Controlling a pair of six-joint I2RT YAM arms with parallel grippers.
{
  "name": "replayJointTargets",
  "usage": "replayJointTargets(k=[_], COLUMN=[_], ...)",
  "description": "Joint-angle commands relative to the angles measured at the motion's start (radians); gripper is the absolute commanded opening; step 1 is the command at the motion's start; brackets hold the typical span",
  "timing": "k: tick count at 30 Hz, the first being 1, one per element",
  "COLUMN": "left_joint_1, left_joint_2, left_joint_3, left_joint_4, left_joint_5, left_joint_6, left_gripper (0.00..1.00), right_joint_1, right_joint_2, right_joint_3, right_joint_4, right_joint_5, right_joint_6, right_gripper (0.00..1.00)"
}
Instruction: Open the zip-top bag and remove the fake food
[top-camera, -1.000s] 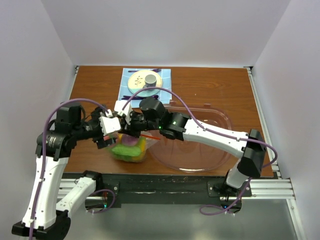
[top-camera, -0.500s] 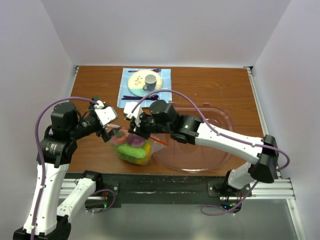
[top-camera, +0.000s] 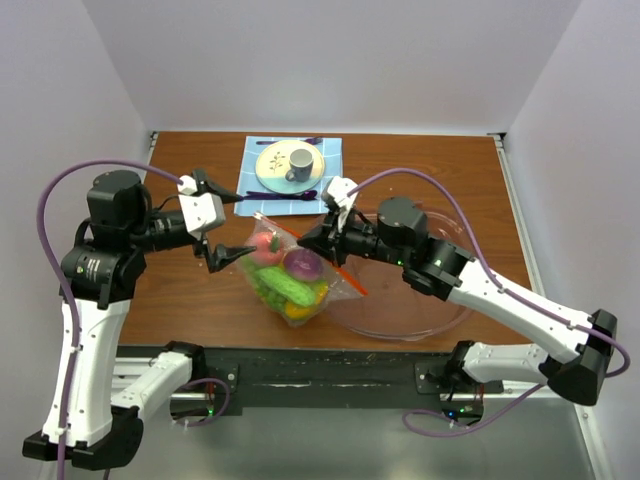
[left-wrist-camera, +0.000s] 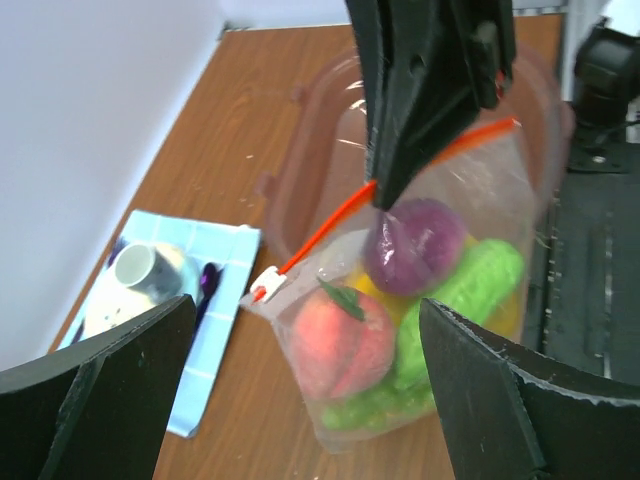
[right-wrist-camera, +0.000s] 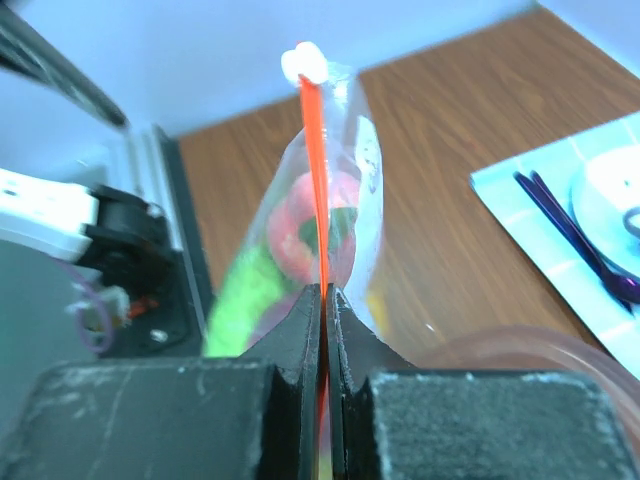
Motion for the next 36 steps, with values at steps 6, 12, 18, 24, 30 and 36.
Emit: replayJointTargets(k=[6,12,18,24,30,36], left_joint_1=[0.014,0.025,0.027,0.027,0.027,0.024], left_joint_2=[0.063,0.098,0.196,0.181,0.132,0.106], left_joint_3=[-0.025,-0.013,0.067,0.059,0.043,0.052], left_joint_4=[-0.094,-0.143,-0.411,-0.41,-0.41,-0.41], left_joint_5=[0.137,0.243,0.261,0.189,0.1,0.099], left_joint_6=[0.118,0.172,0.396,0.396,0.387,0.365], left_gripper=[1.0,0.79,0.26,0.05,0.01,0.0], right_joint_1=[-0.001,-0.002,-0.002,-0.001,0.018,0.105], right_joint_2=[-0.051,-0.058,-0.062,-0.066,-0.028,0.181], right_joint_3=[0.035,-0.008,-0.015,-0.064,-0.016,0.233], right_joint_4=[0.17,0.226,0.229,0.227,0.201,0.083], right_joint_5=[-0.155,-0.173,-0.161,-0.114,-0.092,-0.078], right_joint_6=[0.131,0.166,0.162,0.148,0.062,-0.073], right_gripper=[0.0,0.0,0.0,0.0,0.48,0.52])
